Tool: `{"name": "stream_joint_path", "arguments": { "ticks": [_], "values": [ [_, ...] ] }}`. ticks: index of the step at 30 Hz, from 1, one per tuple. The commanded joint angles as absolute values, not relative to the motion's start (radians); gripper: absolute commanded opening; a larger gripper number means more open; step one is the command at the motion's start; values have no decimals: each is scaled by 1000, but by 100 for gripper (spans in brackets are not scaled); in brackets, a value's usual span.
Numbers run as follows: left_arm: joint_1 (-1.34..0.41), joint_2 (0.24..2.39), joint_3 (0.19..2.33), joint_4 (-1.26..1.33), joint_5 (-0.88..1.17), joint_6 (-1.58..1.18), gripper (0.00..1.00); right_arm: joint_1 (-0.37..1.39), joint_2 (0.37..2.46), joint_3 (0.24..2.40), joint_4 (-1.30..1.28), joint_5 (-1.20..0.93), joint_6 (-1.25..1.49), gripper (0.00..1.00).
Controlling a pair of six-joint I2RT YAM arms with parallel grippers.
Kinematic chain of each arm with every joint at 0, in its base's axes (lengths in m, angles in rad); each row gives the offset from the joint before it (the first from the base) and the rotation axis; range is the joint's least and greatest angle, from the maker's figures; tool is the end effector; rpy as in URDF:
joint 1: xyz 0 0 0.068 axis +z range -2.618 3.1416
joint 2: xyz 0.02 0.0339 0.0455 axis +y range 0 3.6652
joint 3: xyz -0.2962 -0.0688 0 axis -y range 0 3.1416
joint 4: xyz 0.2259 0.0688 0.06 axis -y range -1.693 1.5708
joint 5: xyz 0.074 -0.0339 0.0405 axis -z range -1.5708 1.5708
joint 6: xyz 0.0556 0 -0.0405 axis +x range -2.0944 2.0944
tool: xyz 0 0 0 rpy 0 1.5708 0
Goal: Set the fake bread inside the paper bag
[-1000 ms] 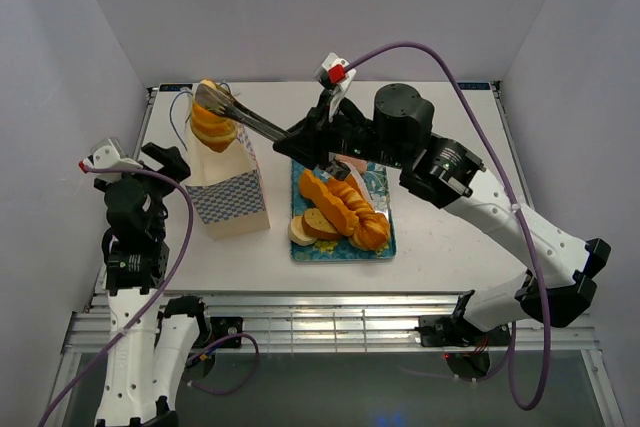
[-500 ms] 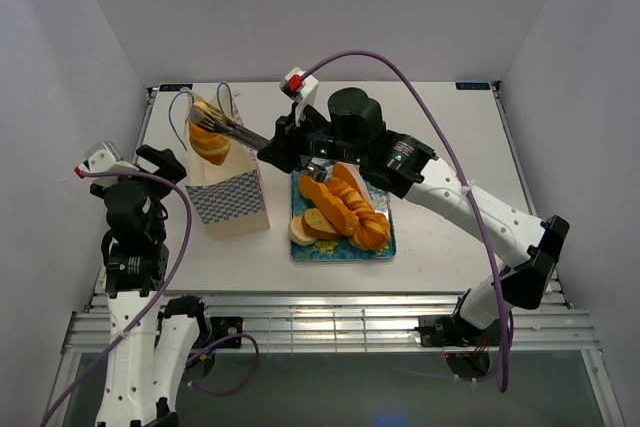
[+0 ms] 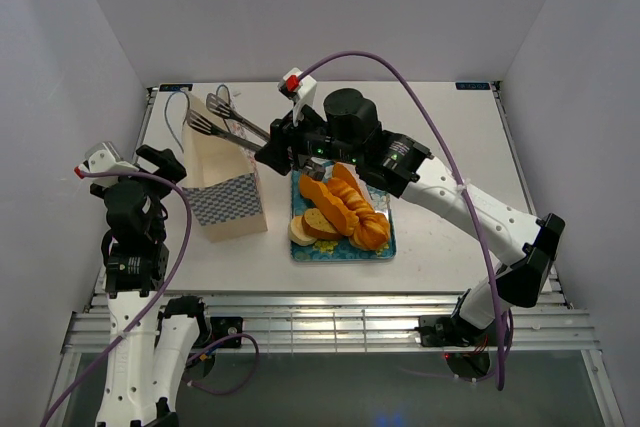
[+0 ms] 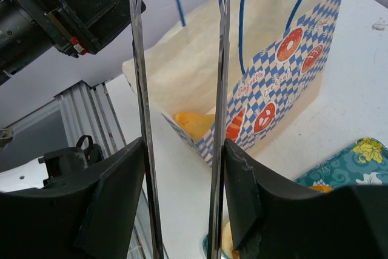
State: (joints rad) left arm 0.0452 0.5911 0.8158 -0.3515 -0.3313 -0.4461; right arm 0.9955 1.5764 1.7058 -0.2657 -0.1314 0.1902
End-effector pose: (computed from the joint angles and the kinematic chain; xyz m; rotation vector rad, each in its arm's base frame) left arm 0.1055 0.0229 0.3714 -0.6456 1.5626 -0.0192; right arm 0.1929 0.3109 0.4808 -0.8030 1.6208 0.9785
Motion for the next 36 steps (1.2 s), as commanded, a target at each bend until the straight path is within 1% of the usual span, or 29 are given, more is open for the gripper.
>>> {"name": "stream_joint_path", "arguments": {
  "ticks": [1, 5, 9, 13, 15, 19, 26, 30, 36],
  "values": [
    [52, 586, 816, -359, -327, -443, 97, 999, 1566, 1764, -216, -117, 179, 57],
    [52, 612, 818, -360, -308, -440, 97, 999, 1534, 1755, -209, -155, 201, 56],
    [52, 621, 822, -359, -284, -442, 97, 999, 1455, 1709, -189, -175, 215, 56],
    [52, 621, 819, -353, -267, -440, 97, 999, 1352, 1573, -181, -147, 213, 56],
    [52, 626, 818, -353, -264, -440, 97, 1000, 1280, 1513, -184, -111, 210, 56],
    [52, 638, 821, -354, -247, -437, 97, 1000, 1151, 1320, -208, -37, 206, 56],
    [52, 644, 822, -353, -232, -434, 98, 999, 930, 1091, -299, 103, 227, 56],
    [52, 652, 822, -353, -213, -436, 98, 1000, 855, 999, -351, 170, 244, 56],
    [52, 663, 822, -353, -190, -436, 98, 999, 781, 917, -451, 285, 302, 55]
  ]
}}
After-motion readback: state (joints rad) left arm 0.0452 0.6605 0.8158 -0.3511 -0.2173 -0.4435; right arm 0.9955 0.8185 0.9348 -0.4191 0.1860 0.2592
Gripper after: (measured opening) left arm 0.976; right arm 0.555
